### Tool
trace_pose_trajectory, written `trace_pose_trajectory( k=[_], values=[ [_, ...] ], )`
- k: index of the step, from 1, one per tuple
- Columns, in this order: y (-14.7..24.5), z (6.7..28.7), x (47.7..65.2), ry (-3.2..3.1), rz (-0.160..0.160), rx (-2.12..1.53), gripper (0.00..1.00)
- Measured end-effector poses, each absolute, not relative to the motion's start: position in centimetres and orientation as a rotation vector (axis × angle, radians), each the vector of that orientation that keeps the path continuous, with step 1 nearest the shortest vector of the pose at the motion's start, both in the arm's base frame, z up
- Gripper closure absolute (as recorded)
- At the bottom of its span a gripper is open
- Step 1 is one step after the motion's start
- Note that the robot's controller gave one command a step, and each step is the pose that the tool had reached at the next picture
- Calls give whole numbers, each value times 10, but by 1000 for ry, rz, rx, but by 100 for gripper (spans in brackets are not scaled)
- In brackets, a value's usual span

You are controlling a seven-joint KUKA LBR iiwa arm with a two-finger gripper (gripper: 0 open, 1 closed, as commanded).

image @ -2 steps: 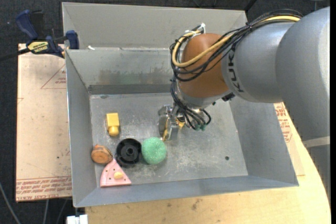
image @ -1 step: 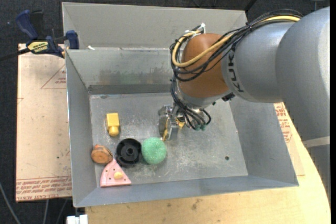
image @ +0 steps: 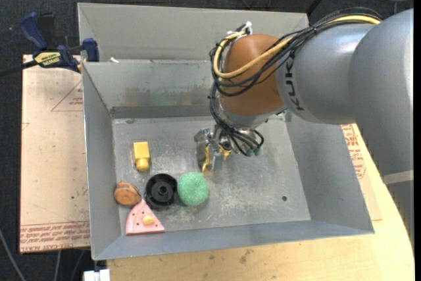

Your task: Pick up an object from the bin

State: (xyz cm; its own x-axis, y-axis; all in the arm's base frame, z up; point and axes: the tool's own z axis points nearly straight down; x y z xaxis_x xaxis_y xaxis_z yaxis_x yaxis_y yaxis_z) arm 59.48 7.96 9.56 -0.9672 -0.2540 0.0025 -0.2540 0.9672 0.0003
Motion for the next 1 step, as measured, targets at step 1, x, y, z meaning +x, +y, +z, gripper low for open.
trace_pose_trajectory(
  k=[1],
  values=[
    [73, 146, 588, -3042, -5, 770, 100]
  ],
)
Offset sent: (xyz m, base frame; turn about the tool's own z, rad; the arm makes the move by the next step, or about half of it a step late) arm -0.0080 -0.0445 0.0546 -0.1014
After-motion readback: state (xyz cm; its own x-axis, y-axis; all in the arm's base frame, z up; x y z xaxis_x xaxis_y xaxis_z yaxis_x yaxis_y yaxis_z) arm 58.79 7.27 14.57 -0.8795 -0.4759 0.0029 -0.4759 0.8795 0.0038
